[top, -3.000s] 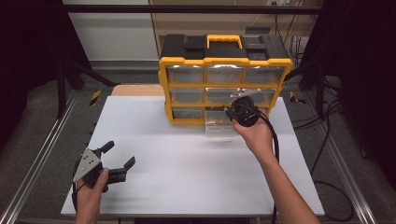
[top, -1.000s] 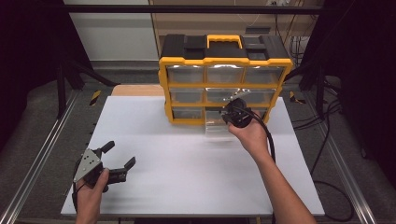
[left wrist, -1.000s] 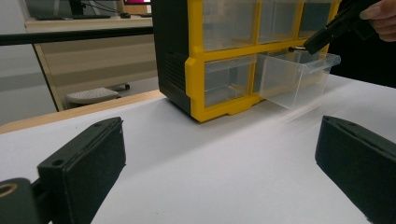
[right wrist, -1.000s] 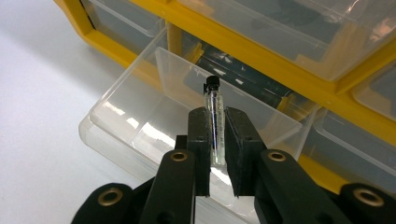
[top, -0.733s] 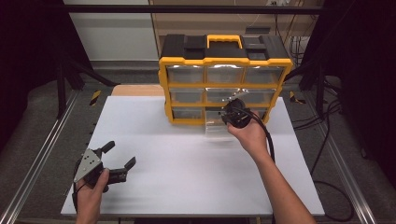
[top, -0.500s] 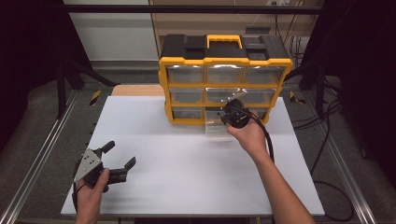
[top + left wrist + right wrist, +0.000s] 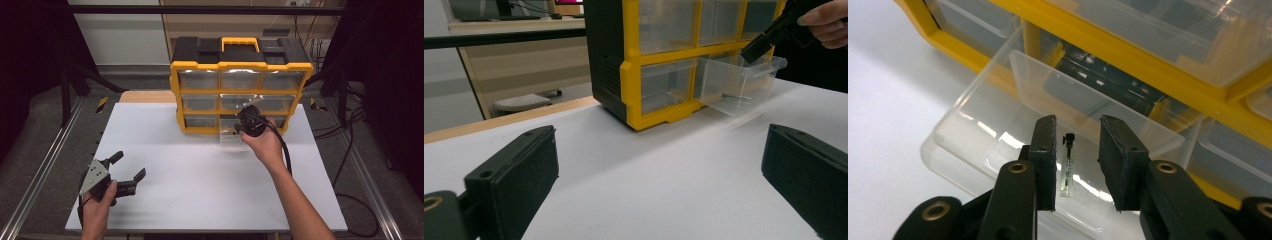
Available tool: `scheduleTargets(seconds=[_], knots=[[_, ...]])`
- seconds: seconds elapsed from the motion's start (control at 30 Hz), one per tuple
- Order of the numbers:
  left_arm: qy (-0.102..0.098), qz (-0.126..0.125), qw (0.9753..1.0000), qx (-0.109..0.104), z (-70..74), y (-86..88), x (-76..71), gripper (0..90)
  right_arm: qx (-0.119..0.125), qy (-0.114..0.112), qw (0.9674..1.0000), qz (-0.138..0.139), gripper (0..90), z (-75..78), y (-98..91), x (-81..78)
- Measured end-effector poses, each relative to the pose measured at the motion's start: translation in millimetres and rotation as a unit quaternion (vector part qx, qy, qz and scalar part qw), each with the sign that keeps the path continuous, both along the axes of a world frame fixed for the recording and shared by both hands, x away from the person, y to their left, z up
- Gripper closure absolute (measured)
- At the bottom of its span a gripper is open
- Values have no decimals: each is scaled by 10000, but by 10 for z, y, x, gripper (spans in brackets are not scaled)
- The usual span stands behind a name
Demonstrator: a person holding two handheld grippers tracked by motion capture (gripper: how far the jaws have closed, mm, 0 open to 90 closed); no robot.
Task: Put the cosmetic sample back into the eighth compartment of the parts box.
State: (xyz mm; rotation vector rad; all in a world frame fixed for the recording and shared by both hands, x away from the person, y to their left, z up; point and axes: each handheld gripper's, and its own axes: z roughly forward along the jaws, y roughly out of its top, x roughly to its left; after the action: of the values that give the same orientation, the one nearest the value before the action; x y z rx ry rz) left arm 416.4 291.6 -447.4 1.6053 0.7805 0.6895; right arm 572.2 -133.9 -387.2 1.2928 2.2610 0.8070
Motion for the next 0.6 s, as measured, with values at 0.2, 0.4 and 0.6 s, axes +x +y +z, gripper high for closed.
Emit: scheduleTargets(seconds=[0.2,0.4,0.6], knots=[[-3,-10,10000,21,0,-7,-1,17,6,-152,9999,13,639,41,19,-50],[-3,-9,10000,24,-1,-8,1,17,362,-289,9989,-71,551,127,4,-130],[-4,-19,10000,39,-2,-15,0,17,846,-695,9939,-153,464,235,-35,-267]])
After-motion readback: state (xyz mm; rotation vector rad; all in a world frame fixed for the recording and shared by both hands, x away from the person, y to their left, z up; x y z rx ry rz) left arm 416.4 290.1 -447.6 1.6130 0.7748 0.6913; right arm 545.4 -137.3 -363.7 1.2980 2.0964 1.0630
